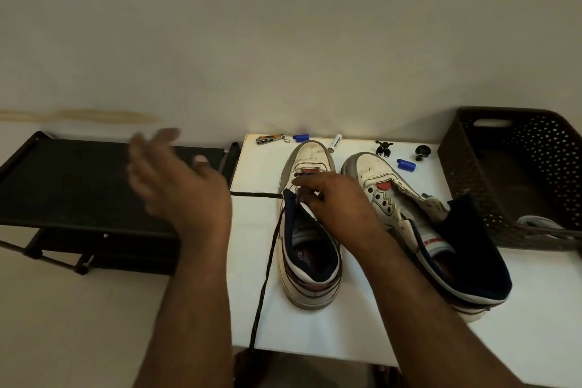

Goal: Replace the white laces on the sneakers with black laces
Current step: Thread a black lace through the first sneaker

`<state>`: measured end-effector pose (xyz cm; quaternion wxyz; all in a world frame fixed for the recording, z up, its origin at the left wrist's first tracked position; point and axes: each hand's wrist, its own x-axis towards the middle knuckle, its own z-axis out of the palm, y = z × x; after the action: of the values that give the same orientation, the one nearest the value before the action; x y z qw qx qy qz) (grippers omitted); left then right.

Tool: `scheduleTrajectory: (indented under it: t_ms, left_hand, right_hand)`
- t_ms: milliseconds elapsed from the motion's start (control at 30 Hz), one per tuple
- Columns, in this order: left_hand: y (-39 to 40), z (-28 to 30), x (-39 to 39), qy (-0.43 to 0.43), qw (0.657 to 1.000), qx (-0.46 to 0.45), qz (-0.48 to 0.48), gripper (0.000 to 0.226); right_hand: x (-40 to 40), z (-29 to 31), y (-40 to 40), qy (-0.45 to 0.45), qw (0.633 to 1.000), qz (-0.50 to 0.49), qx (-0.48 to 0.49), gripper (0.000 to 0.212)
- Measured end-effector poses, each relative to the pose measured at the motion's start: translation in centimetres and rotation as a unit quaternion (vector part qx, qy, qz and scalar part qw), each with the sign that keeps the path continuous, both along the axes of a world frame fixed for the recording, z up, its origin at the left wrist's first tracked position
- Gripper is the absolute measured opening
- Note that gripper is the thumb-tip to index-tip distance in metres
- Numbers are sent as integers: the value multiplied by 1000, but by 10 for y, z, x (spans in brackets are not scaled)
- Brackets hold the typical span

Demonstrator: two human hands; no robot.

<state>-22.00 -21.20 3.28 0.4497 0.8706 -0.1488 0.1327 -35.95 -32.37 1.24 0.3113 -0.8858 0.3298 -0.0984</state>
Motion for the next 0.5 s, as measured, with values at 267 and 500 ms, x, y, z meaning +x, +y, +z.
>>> scheduleTrajectory:
  t_ms: [267, 500]
  left_hand:
    - [-16, -23, -18, 183, 922, 204, -273, 18]
    - [0, 15, 14, 161, 774, -610, 57, 9]
  right_hand:
    - [0, 0, 0, 1, 1000, 0, -27, 26]
    - [-3, -4, -2, 0, 999, -2, -41, 24]
